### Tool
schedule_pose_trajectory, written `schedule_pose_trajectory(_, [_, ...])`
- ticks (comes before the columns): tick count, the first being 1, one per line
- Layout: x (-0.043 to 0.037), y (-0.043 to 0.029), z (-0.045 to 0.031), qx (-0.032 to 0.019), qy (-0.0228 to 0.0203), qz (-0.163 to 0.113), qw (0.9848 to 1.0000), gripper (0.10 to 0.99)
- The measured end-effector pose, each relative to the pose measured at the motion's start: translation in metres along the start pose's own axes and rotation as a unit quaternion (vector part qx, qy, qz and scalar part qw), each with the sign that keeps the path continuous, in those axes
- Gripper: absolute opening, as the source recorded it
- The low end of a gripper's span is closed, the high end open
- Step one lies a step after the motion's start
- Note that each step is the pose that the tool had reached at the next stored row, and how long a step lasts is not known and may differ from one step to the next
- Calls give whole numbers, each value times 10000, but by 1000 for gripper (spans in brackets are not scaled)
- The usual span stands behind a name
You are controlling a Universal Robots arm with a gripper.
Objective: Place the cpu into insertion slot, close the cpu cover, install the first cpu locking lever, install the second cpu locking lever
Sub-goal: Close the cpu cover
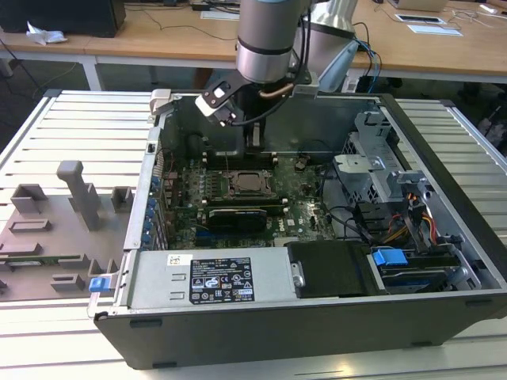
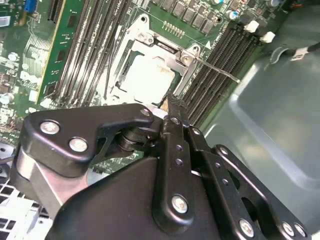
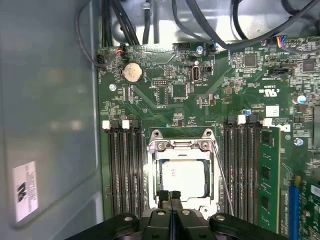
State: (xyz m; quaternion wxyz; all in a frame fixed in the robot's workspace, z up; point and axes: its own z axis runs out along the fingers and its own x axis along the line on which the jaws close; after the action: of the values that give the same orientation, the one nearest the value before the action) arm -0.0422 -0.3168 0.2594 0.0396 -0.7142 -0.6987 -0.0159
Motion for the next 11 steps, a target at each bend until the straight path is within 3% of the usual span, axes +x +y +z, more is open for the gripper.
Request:
schedule_pose_trajectory(4, [14, -6, -182, 0, 0, 0, 10000, 106])
schedule_pose_trajectory(11, [15, -7, -193, 0, 0, 0, 10000, 106])
